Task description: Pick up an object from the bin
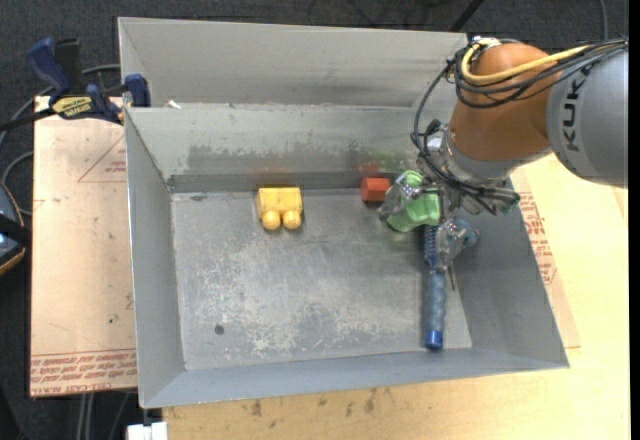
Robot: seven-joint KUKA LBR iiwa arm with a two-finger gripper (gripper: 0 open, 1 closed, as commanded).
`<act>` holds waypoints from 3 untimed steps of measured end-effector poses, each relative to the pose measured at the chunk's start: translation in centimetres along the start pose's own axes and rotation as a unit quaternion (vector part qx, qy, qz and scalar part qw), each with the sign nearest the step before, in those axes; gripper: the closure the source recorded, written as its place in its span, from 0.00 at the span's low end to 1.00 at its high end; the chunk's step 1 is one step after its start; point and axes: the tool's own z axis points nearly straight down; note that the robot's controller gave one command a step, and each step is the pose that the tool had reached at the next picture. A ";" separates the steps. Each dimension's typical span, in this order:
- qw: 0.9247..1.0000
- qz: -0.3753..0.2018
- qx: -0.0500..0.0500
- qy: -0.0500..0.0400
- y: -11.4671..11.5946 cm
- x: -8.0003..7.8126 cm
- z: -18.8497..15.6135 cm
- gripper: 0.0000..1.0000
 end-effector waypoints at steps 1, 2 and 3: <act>0.970 -0.243 -0.003 -0.001 -2.5 4.3 0.9 0.00; 0.970 -0.244 -0.003 -0.004 -2.3 4.0 0.9 1.00; 0.963 -0.271 0.004 -0.001 -5.7 2.4 -18.9 1.00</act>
Offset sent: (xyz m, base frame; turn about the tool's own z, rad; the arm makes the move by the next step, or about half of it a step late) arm -0.0171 -0.0493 -0.0091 -0.4953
